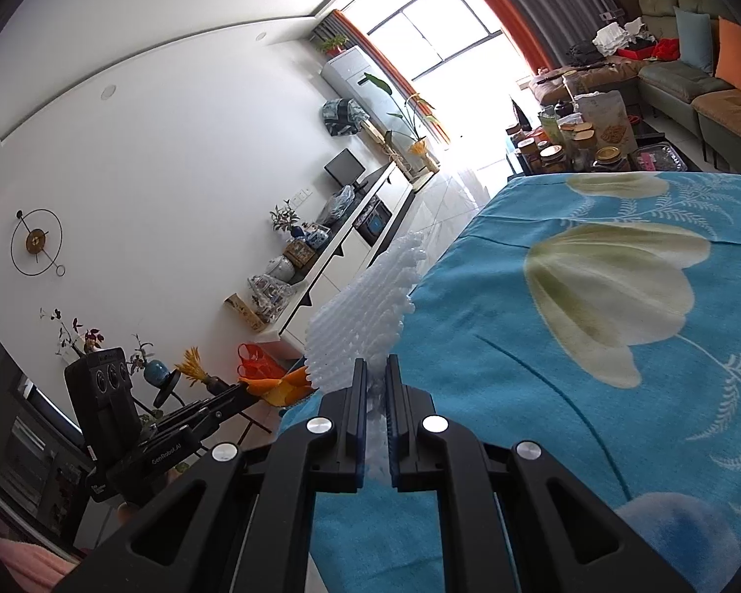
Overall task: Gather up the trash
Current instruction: 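Carry the orange peel and foam net with both tools over the teal bin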
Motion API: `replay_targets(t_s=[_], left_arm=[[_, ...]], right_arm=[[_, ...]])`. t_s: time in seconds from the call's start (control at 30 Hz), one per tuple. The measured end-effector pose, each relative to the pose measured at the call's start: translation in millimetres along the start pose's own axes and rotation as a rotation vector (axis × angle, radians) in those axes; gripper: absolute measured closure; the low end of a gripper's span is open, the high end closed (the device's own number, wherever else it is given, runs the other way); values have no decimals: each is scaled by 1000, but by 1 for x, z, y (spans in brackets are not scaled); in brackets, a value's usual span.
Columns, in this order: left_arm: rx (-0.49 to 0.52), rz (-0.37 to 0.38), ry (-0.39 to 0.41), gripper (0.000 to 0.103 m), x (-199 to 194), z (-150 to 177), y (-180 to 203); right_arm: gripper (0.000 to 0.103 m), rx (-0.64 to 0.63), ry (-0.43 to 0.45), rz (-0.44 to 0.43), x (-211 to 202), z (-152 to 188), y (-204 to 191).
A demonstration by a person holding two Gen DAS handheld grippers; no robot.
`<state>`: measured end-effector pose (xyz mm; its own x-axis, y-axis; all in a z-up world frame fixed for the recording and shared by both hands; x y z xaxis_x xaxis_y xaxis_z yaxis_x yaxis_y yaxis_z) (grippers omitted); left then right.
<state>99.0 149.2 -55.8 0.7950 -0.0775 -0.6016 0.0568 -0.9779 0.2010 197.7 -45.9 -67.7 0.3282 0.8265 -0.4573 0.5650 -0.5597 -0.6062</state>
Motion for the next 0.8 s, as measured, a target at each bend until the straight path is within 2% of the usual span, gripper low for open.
replay_targets(t_s=[0.4,0.8], left_arm=[[-53,-65,27,96,-13,-6,-38],[-80,-95,30,96,-14,-4,-55]], right_arm=[[97,-35,-39,-28,26,-3,-21],[97,-66,-76,-48,42,3,-42]])
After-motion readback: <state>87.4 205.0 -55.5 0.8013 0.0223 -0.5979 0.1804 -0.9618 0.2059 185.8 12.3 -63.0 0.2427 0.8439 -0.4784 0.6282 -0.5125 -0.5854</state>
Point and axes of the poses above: each gripper's, at about its wrist camera, not at the fingertips, and x roughly the way its jaws point, y to its right, z to its underside, the point moved 10 cm from there along x, roughly the way its jaws point
